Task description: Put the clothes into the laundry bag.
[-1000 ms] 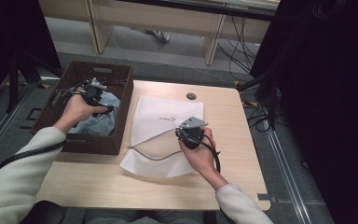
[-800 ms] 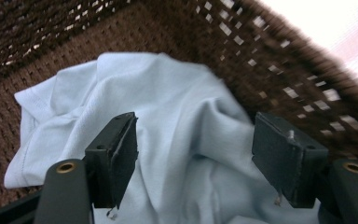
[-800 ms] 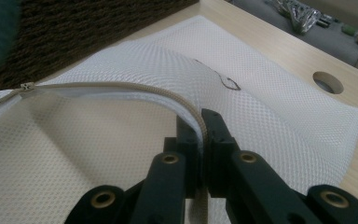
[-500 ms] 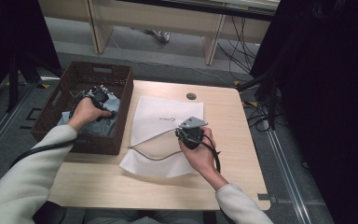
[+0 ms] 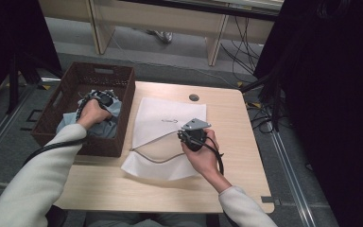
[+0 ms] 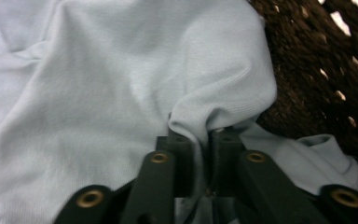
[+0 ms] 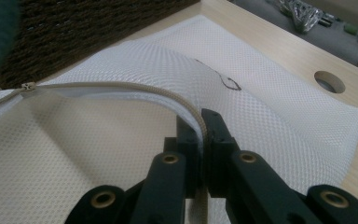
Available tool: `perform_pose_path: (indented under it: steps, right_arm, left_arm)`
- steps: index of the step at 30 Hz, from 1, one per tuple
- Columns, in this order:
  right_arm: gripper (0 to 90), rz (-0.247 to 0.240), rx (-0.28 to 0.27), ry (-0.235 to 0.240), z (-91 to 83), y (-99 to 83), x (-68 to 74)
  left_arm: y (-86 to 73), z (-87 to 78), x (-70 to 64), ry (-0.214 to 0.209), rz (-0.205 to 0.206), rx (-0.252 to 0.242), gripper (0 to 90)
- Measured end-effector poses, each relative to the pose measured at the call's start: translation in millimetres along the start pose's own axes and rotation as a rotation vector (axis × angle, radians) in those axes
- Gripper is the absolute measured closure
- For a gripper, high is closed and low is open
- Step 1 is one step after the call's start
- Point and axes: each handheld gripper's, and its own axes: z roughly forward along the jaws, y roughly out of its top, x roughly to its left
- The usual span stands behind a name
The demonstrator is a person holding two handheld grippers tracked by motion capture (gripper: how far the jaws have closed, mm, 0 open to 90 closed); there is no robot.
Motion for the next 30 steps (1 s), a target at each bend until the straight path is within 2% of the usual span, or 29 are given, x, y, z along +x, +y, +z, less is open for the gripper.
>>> perform_pose_path:
  steps: [1, 2, 5, 6, 9, 12, 13, 14, 15, 16, 19, 22, 24, 25, 26, 28, 29, 30]
  right_arm:
    - [87.2, 0.001, -0.001, 0.000, -0.2, -0.1, -0.2]
    - [87.2, 0.006, 0.010, 0.005, -1.3, 0.1, -0.1]
    - [87.2, 0.009, -0.004, -0.001, -1.1, 0.0, -0.2]
    - [87.2, 0.004, -0.004, -0.001, -1.2, 0.2, -0.8]
    - [87.2, 0.012, -0.002, 0.000, -0.9, 0.2, -0.7]
    - [87.2, 0.018, 0.001, -0.003, -0.6, -0.2, 0.7]
    - [87.3, 0.009, -0.002, -0.004, -0.2, 0.4, 0.9]
    - [87.3, 0.009, -0.002, -0.004, -0.2, 0.4, 0.9]
    - [87.2, 0.002, -0.001, 0.001, -0.7, 0.6, 1.6]
    - [87.3, 0.000, -0.006, -0.002, -0.4, 0.5, 1.6]
    - [87.3, 0.003, -0.003, -0.001, -0.1, 0.3, 1.4]
    - [87.2, 0.021, 0.015, 0.008, -0.6, 0.4, 1.7]
    - [87.3, 0.019, 0.005, 0.004, -0.1, 0.1, 1.6]
    - [87.3, 0.003, -0.002, 0.003, 0.5, 0.1, 0.8]
    - [87.3, 0.009, 0.008, 0.006, -0.4, 0.0, 1.2]
    - [87.3, 0.011, 0.008, 0.005, -0.5, 0.0, 1.3]
    - [87.3, -0.025, -0.009, 0.004, 0.6, 0.2, -0.5]
    - [87.3, -0.015, -0.003, 0.004, 0.4, 0.0, 0.2]
  left_arm:
    - [0.4, -2.8, 0.7, 0.005, -0.023, 0.008, 82.4]
    - [0.2, -4.7, 1.1, 0.012, -0.023, 0.004, 82.9]
    - [-2.6, -13.4, 1.3, 0.009, -0.038, -0.044, 83.5]
    - [-2.6, -13.4, 1.3, 0.009, -0.038, -0.044, 83.5]
    - [-6.8, -28.7, 5.5, 0.011, -0.059, -0.113, 83.7]
    - [-9.3, -36.3, 9.6, 0.010, -0.074, -0.140, 83.8]
    - [-12.1, -42.9, 13.8, 0.007, -0.087, -0.165, 83.8]
    - [-12.1, -42.9, 13.8, 0.007, -0.087, -0.165, 83.9]
    - [-14.4, -48.9, 16.8, 0.015, -0.096, -0.205, 83.9]
    - [-14.4, -48.9, 16.8, 0.015, -0.096, -0.205, 83.9]
    - [-17.6, -60.1, 18.9, 0.023, -0.111, -0.279, 84.0]
    - [-19.1, -64.6, 19.7, 0.024, -0.118, -0.306, 84.1]
    - [-22.7, -71.9, 21.9, 0.016, -0.143, -0.365, 84.1]
    - [-24.4, -74.3, 22.7, 0.015, -0.152, -0.394, 84.1]
    - [-26.2, -76.0, 22.9, 0.016, -0.156, -0.428, 84.2]
    - [-28.5, -81.7, 23.3, 0.022, -0.153, -0.437, 84.2]
    - [-30.8, -86.2, 22.6, 0.020, -0.150, -0.455, 84.3]
    - [-32.2, -88.8, 22.0, 0.023, -0.150, -0.477, 84.3]
